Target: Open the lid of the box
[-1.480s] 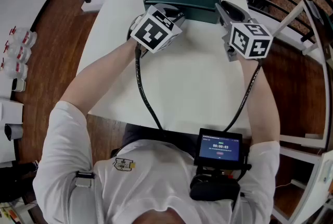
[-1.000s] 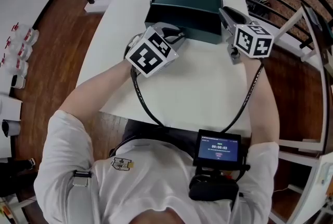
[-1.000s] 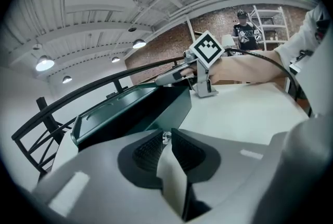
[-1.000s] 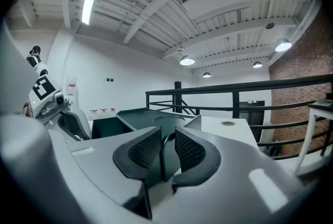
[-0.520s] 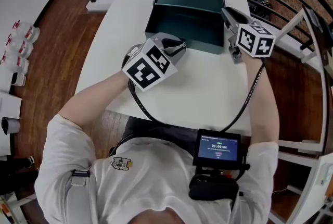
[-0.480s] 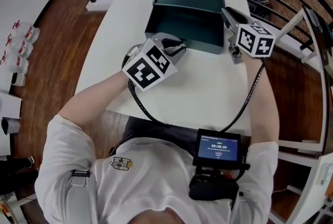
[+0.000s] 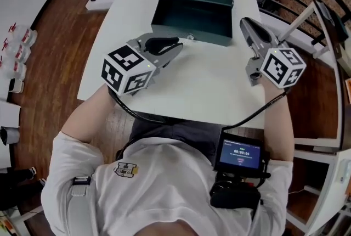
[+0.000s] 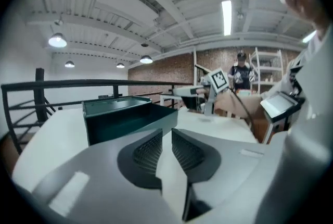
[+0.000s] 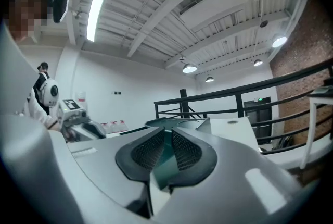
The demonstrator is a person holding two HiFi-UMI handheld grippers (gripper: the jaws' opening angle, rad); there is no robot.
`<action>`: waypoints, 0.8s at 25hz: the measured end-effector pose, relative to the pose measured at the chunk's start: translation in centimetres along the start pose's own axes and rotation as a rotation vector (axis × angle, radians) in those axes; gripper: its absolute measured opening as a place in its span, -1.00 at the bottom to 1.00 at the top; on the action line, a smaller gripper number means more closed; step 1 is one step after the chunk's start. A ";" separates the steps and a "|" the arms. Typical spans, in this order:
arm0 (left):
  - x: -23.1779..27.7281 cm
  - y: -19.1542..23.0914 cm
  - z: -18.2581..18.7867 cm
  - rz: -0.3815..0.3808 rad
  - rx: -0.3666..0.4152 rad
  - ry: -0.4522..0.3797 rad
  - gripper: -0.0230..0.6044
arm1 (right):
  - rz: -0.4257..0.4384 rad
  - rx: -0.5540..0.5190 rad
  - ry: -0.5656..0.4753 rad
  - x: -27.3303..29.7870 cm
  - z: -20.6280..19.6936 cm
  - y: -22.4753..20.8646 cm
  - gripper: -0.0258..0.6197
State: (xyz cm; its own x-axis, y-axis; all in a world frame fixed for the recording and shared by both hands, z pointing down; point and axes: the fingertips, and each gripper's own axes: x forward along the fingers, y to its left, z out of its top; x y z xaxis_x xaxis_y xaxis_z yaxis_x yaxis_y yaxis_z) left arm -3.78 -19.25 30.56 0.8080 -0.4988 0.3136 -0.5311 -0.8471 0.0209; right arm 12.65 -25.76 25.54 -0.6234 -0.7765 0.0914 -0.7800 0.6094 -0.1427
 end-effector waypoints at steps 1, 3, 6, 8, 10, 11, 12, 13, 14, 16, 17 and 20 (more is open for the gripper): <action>-1.2 -0.4 0.4 -0.031 -0.059 -0.054 -0.75 | 0.038 0.026 -0.003 -1.5 -0.5 1.7 -0.81; -3.3 -0.6 0.8 -0.060 -0.155 -0.143 -0.77 | 0.110 0.070 0.002 -4.0 -2.0 5.0 -0.83; -5.2 0.3 0.2 -0.016 -0.192 -0.202 -0.93 | 0.174 0.062 0.030 -5.8 -4.3 8.5 -0.87; -5.4 0.9 -0.3 0.017 -0.149 -0.199 -0.93 | 0.188 0.000 0.044 -6.2 -5.0 10.2 -0.88; -5.2 0.7 -0.7 0.034 -0.096 -0.180 -0.93 | 0.194 -0.054 0.080 -6.2 -5.8 11.4 -0.91; -5.2 0.5 -0.8 0.039 -0.078 -0.173 -0.93 | 0.197 -0.074 0.102 -6.1 -6.3 11.9 -0.92; -5.2 0.4 -0.8 0.043 -0.069 -0.170 -0.93 | 0.201 -0.084 0.116 -6.1 -6.5 12.2 -0.92; -5.2 0.4 -0.7 0.046 -0.066 -0.168 -0.93 | 0.203 -0.087 0.121 -6.0 -6.5 12.3 -0.92; -5.2 0.4 -0.6 0.048 -0.067 -0.166 -0.93 | 0.204 -0.087 0.121 -5.9 -6.4 12.3 -0.92; -5.1 0.5 -0.6 0.049 -0.070 -0.157 -0.93 | 0.203 -0.085 0.119 -5.8 -6.2 12.3 -0.92; -5.1 0.5 -0.6 0.050 -0.071 -0.154 -0.93 | 0.204 -0.085 0.119 -5.8 -6.2 12.2 -0.92; -5.0 0.5 -0.5 0.050 -0.072 -0.156 -0.93 | 0.203 -0.085 0.119 -5.8 -6.2 12.1 -0.92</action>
State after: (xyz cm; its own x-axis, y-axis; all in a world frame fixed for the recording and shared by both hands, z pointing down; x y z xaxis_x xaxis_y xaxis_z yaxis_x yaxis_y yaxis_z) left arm -8.18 -17.11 29.47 0.8068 -0.5673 0.1648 -0.5841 -0.8079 0.0783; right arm 6.48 -12.91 29.37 -0.7658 -0.6158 0.1852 -0.6369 0.7660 -0.0865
